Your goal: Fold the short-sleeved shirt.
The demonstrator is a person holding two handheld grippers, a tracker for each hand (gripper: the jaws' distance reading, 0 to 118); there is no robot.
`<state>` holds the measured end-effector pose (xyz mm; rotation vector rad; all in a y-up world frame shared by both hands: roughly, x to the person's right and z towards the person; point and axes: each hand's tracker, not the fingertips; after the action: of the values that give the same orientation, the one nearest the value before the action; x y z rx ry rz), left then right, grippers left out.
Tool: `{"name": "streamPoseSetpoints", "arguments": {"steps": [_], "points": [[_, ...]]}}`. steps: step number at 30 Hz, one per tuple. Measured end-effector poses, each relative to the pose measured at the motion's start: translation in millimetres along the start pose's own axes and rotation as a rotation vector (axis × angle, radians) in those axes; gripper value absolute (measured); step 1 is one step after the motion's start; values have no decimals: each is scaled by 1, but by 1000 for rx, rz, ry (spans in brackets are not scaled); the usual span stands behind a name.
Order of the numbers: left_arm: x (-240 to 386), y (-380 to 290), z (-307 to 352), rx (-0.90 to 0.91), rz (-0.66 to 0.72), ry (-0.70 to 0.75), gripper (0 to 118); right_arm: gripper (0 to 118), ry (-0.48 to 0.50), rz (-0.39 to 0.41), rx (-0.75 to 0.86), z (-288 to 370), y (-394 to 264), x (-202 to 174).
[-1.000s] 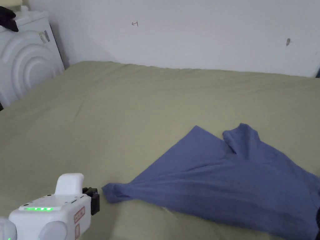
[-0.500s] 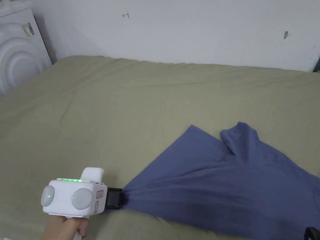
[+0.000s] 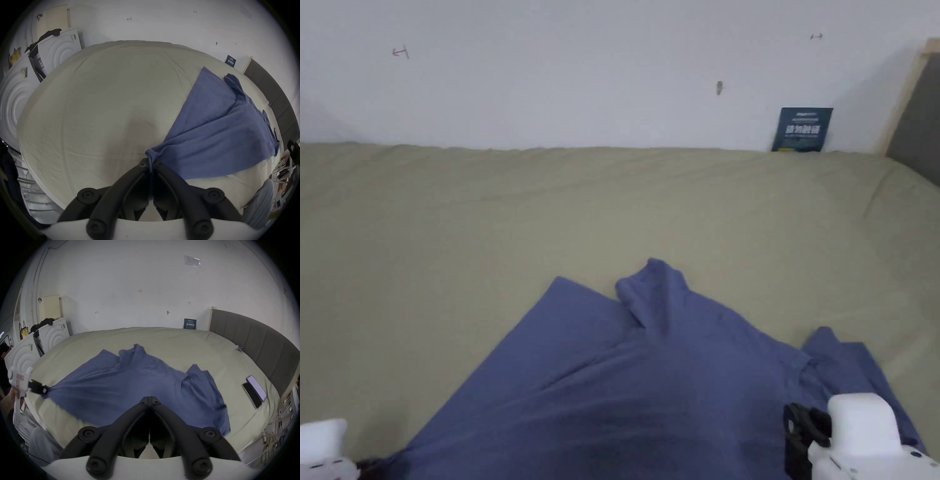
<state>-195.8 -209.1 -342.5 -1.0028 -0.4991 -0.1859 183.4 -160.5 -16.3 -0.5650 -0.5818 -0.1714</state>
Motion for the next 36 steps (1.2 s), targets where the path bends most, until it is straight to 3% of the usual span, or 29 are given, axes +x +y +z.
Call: {"name": "streamPoseSetpoints", "arguments": {"steps": [10, 11, 12, 13, 14, 15, 17, 21, 23, 25, 26, 27, 29, 33, 36], "points": [[8, 4, 4, 2, 7, -17, 0, 0, 59, 120, -255, -210, 109, 41], [3, 5, 2, 1, 14, -24, 0, 18, 71, 131, -282, -228, 115, 42], [3, 6, 2, -1, 19, -26, 0, 74, 70, 141, -307, -246, 120, 43], [3, 7, 2, -3, 20, -27, 0, 112, 68, 160, -351, -262, 121, 45], [4, 9, 2, -4, 18, -28, 0, 118, 92, 172, -413, -278, 121, 46], [2, 9, 0, -4, 15, -30, 0, 118, 34, 188, -417, -285, 123, 46], [2, 11, -1, -6, 6, -28, 0, 118, 76, 201, -465, -300, 118, 44], [2, 12, -4, -9, 0, -26, 0, 118, 17, 256, -541, -329, 107, 41], [0, 12, -6, -12, 1, -27, 0, 116, 57, 199, -530, -329, 107, 45], [0, 13, -7, -17, -4, -25, 0, 89, 59, 209, -519, -319, 111, 45], [0, 15, -7, -22, -5, -23, 0, 60, 65, 218, -494, -312, 114, 43], [0, 14, -8, -23, -9, -22, 0, 0, 66, 232, -448, -304, 118, 43], [1, 15, -8, -30, -10, -19, 0, 0, 111, 219, -428, -291, 124, 43], [3, 16, -5, -36, -8, -7, 0, 0, 98, 281, -357, -247, 137, 36], [5, 18, 6, -21, 7, -9, 0, 0, 121, 275, -270, -199, 155, 40]]}}
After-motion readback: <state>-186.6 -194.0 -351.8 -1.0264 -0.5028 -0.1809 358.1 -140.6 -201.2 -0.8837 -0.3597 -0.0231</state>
